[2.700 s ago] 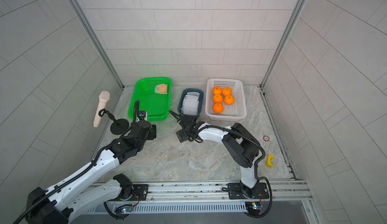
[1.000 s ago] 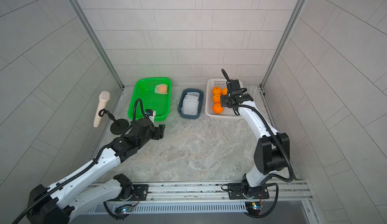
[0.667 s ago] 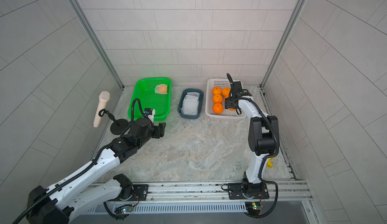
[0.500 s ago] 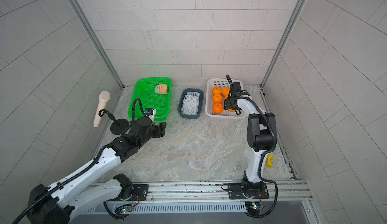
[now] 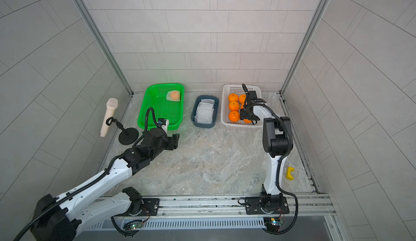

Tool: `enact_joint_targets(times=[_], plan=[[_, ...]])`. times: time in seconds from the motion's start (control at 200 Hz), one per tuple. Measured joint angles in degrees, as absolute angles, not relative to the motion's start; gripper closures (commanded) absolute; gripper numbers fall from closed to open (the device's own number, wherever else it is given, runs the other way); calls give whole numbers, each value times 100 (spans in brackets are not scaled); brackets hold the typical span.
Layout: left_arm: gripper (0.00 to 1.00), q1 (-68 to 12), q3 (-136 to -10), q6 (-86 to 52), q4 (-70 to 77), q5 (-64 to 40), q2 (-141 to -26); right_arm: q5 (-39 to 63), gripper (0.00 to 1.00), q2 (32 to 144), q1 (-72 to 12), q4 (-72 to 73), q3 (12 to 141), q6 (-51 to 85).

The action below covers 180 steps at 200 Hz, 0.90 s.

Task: Remove foam nets from oranges
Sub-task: Place the orange in the basket.

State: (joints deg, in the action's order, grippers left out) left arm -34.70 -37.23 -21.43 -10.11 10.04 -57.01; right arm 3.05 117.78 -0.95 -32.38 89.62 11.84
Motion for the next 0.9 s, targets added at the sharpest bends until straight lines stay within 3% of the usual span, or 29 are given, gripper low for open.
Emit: enact_joint_targets(times=[0.545, 0.901], plan=[[24, -3470, -3645, -2143, -972, 1028, -6055, 379, 10, 11780, -80, -3028, 8792, 1210], [23, -3468, -3719, -2228, -1094, 1028, -6136, 263, 8, 10597, -78, -2759, 8130, 1227]])
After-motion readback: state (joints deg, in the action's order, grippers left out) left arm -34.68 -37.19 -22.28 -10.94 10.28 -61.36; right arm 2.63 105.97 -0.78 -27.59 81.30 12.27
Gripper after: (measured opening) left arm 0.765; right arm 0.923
